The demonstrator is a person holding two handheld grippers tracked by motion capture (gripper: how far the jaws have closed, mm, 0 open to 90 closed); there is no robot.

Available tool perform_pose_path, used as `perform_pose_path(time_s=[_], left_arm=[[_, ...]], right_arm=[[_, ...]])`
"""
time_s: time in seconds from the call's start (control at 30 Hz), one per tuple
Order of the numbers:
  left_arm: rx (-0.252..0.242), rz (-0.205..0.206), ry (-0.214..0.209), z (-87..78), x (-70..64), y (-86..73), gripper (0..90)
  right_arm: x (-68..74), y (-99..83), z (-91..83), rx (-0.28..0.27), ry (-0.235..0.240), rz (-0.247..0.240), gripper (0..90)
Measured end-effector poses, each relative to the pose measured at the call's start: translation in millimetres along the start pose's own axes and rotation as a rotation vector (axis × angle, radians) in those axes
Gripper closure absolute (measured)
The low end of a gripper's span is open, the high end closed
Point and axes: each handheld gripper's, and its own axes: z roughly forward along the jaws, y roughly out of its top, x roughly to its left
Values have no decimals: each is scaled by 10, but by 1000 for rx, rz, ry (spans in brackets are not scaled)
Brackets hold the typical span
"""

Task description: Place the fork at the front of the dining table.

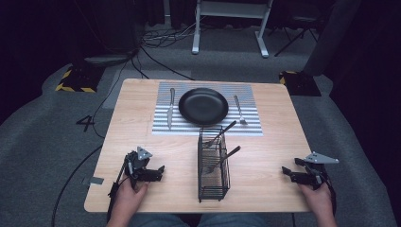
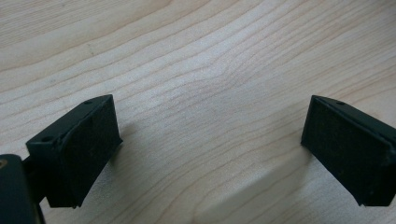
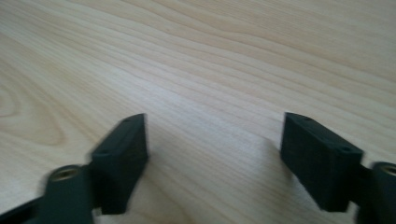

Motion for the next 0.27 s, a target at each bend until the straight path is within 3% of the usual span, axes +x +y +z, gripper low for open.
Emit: perform_pose_path(time_s=[0.1, 0.27], left_arm=[[0, 0, 0, 0, 0, 0, 44], [1, 3, 1, -1, 2, -1, 44]], right_arm=[[-27, 18, 47, 46, -37, 60, 0], [-34, 22, 53, 47, -49, 68, 0]])
